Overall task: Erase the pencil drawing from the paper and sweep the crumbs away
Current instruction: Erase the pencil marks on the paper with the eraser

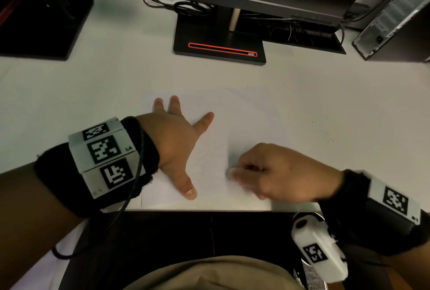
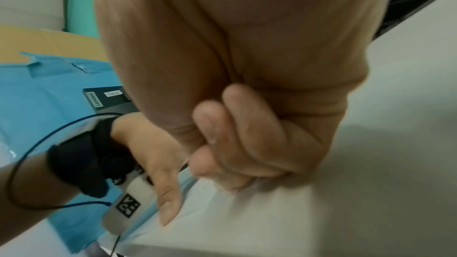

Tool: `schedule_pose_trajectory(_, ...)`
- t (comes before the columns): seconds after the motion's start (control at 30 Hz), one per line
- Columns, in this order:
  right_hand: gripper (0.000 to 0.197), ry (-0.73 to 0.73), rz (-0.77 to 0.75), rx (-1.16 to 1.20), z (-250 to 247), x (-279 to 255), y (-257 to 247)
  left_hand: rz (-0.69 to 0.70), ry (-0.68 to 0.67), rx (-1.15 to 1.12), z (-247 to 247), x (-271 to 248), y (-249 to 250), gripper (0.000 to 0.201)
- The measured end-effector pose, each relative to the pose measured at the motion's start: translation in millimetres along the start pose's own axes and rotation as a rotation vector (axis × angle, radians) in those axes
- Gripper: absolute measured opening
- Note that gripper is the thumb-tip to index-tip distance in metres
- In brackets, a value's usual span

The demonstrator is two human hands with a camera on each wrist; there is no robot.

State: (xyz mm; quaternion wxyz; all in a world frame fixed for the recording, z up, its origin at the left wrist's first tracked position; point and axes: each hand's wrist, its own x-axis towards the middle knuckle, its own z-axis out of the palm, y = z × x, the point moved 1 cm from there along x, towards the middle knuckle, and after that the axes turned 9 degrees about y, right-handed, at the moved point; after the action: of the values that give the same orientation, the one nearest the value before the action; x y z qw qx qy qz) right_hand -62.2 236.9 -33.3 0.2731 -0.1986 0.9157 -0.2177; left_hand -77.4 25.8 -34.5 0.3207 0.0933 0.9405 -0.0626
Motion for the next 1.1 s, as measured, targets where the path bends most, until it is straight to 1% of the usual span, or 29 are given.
schedule_pose_trajectory(0.07,0.045,-0.004,-0.005,0.002,1.4,1.2,0.4,0.004,0.005,0.001,-0.2,0.4,0.4,0.16)
schedule_pose_trajectory(0.17,0.043,0.085,0.013,0.016,-6.4,8.5,4.0,0.005,0.004,0.006,-0.1,-0.8,0.5,0.16)
schedule_pose_trajectory(0.27,0.043,0.002,-0.005,-0.016,0.0,7.7,-4.9,0.0,-0.001,0.001,0.2,-1.3,0.3,0.16)
schedule_pose_trajectory(0.3,0.043,-0.005,-0.005,-0.019,-0.1,8.5,-4.4,0.002,-0.002,-0.001,0.4,-1.2,0.4,0.16)
schedule_pose_trajectory(0.4,0.043,0.084,0.021,0.013,-9.6,15.5,2.3,0.006,-0.007,-0.007,0.3,-1.1,0.2,0.16)
schedule_pose_trajectory(0.43,0.043,0.085,0.016,0.012,-9.3,15.8,0.9,0.005,-0.007,-0.007,0.2,-1.3,0.3,0.16)
schedule_pose_trajectory(0.53,0.045,-0.021,-0.015,-0.028,0.2,12.5,-8.6,0.005,-0.006,-0.001,-0.4,-1.7,0.5,0.16)
schedule_pose_trajectory(0.57,0.045,-0.017,-0.009,-0.021,-1.1,14.2,-6.5,0.005,-0.004,-0.002,-0.6,-1.4,0.8,0.159)
schedule_pose_trajectory(0.67,0.043,0.082,0.03,0.027,-12.5,20.1,0.6,0.009,-0.001,-0.002,-0.2,-1.2,1.0,0.159)
schedule_pose_trajectory(0.7,0.043,0.07,0.021,0.021,-11.4,19.1,-1.2,0.008,-0.002,-0.001,-0.3,-1.3,0.8,0.16)
schedule_pose_trajectory(0.8,0.046,-0.043,-0.017,-0.029,0.1,13.6,-9.2,0.003,-0.01,0.002,0.0,-1.0,1.5,0.16)
schedule_pose_trajectory(0.83,0.047,-0.033,-0.01,-0.016,-1.4,15.6,-6.7,0.003,-0.008,0.004,-0.2,-0.2,1.6,0.16)
schedule_pose_trajectory(0.93,0.044,0.062,0.019,0.024,-11.7,22.6,-0.3,0.008,-0.007,0.0,0.7,-0.3,0.6,0.16)
schedule_pose_trajectory(1.03,0.045,-0.02,-0.01,-0.011,-3.3,19.6,-7.7,0.007,-0.006,-0.004,0.7,-1.3,0.3,0.16)
schedule_pose_trajectory(1.07,0.046,-0.031,-0.009,-0.005,-2.5,20.9,-7.0,0.006,-0.004,0.0,0.7,-1.2,0.4,0.16)
schedule_pose_trajectory(1.1,0.046,-0.014,0.01,0.028,-4.8,24.3,-3.5,0.005,-0.002,0.005,0.5,-1.1,0.4,0.16)
